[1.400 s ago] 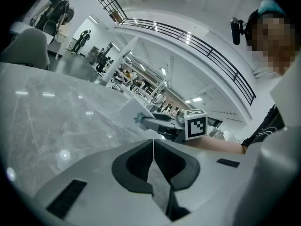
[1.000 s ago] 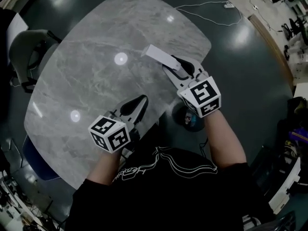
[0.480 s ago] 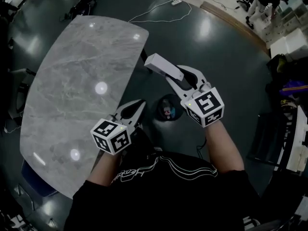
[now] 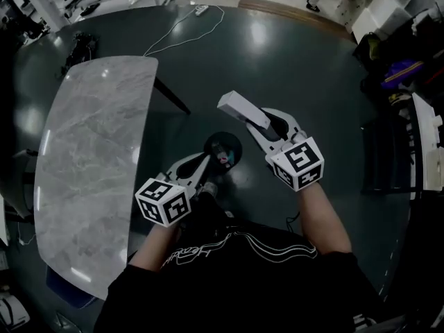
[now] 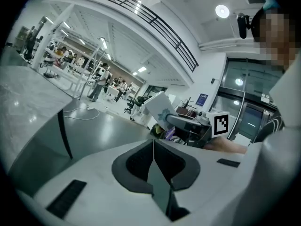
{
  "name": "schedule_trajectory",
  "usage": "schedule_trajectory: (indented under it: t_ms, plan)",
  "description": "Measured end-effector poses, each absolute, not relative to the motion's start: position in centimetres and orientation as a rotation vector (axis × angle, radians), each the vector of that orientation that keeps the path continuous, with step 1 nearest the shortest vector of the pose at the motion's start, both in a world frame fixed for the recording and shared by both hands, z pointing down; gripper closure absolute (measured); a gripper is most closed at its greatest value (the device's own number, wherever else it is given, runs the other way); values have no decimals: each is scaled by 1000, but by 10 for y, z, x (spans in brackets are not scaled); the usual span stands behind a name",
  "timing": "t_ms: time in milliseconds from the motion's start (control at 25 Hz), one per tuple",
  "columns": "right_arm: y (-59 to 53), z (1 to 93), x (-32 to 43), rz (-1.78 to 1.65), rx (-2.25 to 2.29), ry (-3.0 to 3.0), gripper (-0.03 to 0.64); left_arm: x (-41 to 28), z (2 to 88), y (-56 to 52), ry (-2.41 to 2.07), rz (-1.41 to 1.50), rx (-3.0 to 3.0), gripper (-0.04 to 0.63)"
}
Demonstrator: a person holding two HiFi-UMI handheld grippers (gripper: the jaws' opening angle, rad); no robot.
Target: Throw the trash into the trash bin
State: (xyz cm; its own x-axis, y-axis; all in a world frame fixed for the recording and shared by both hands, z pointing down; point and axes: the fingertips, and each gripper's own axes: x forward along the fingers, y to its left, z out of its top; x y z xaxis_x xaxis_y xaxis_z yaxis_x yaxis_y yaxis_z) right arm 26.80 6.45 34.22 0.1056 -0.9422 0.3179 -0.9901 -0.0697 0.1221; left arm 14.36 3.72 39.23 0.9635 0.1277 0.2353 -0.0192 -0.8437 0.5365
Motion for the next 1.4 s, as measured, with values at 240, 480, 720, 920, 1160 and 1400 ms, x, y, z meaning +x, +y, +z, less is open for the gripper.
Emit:
schedule_trajectory:
  t_ms: [240,480,720,920,1160,1400]
  plan:
    - [89,374,291,332,2152,-1838,443,165,415,49,139,436,2517,581]
    - [83,429,309,516,2181,-1785,443,180,460,37,175,576,2450,581]
    - [71,513,329,783,2197,-1724,443,192,527,0,137,717,2350,589]
    - [60,602,335,1035,2172,-1650,443,201,585,-23,128,781,2223,589]
    - [48,717,327,1323,2048,-1557,443,199,654,-39,115,924,2081,589]
    - [53,811,319,1571,1868,-1449,443,191,683,-52,138,1045,2017,589]
